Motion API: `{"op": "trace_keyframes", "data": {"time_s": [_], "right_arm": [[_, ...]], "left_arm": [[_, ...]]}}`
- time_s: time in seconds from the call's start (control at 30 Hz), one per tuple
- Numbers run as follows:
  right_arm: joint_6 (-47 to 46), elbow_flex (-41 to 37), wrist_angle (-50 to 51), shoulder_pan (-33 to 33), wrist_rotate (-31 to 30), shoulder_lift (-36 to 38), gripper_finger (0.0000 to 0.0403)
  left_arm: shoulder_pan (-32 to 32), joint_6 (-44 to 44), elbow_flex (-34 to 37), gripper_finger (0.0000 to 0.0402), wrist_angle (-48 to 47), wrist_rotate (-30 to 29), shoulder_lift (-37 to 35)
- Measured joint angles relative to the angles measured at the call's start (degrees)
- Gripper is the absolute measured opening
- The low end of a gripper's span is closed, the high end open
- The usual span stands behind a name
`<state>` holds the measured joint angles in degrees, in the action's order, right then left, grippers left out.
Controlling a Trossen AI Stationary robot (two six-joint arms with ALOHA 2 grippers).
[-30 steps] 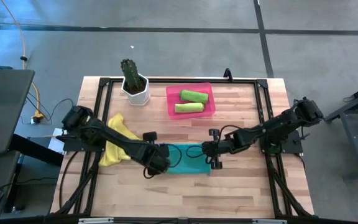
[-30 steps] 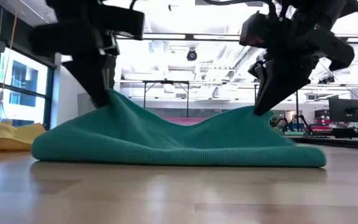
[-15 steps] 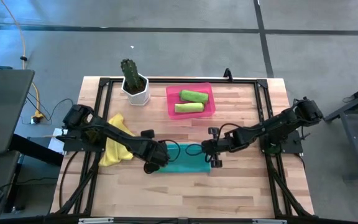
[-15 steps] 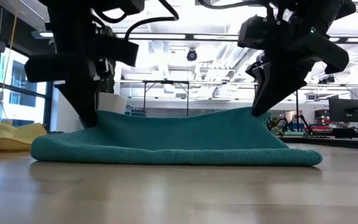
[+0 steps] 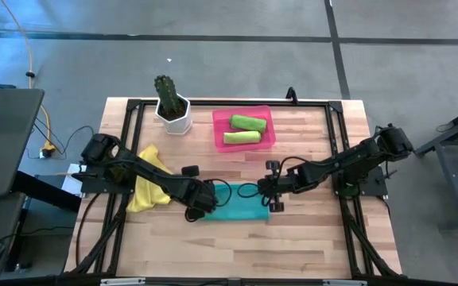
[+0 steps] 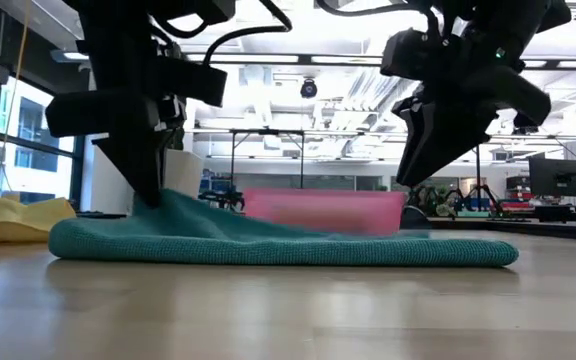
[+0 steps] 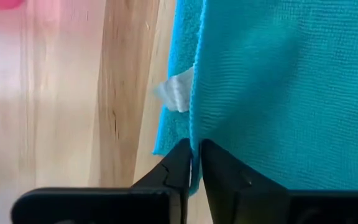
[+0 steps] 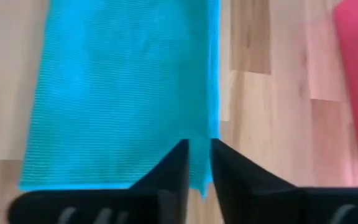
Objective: Roll microfiber towels into tight, uniform cylinder then place into a basket
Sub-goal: Roll the blue microfiber cloth
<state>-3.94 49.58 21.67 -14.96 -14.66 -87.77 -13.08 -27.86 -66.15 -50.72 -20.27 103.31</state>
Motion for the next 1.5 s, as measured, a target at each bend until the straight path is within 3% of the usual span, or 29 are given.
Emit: {"op": "trace_keyframes", "data": {"time_s": [0.23, 0.33, 0.73, 0.87, 0.97, 1.07, 1.2, 1.5], "right_arm": [[-0.3, 1.74, 1.01, 0.0, 1.23, 0.12, 0.0125], [-1.16, 1.84, 0.05, -0.07, 4.6, 0.03, 0.0128], [-3.59, 1.14, -0.2, -0.07, 4.92, -4.31, 0.0129], [-2.11, 1.14, -0.04, 0.11, 4.91, -6.42, 0.0129], [2.83, 1.14, 0.08, 0.09, 4.92, -8.03, 0.0129], [7.34, 1.14, 0.11, 0.11, 4.92, -9.22, 0.0129], [8.1, 1.14, -0.55, 0.09, 5.18, -10.49, 0.0129], [-3.7, 1.25, -6.48, -1.8, 13.29, -12.54, 0.0129]], "left_arm": [[0.0, 0.0, 0.0, 0.0042, 0.86, 0.01, 0.48], [0.0, 0.0, 0.0, 0.0043, 0.61, -1.25, 0.48], [0.0, 3.74, 0.0, 0.0108, -2.72, -5.07, 0.48], [-0.02, -2.64, -1.34, 0.0112, -0.7, -0.99, 0.48], [-0.51, -8.01, -1.77, 0.0109, 6.41, 4.59, 0.48], [-2.28, -7.8, -1.77, 0.0105, 14.25, 7.86, 0.48], [-5.23, -7.92, -1.77, 0.0102, 19.56, 7.93, 0.48], [-10.0, -15.39, -1.76, 0.0101, 17.71, 5.9, -2.47]]}}
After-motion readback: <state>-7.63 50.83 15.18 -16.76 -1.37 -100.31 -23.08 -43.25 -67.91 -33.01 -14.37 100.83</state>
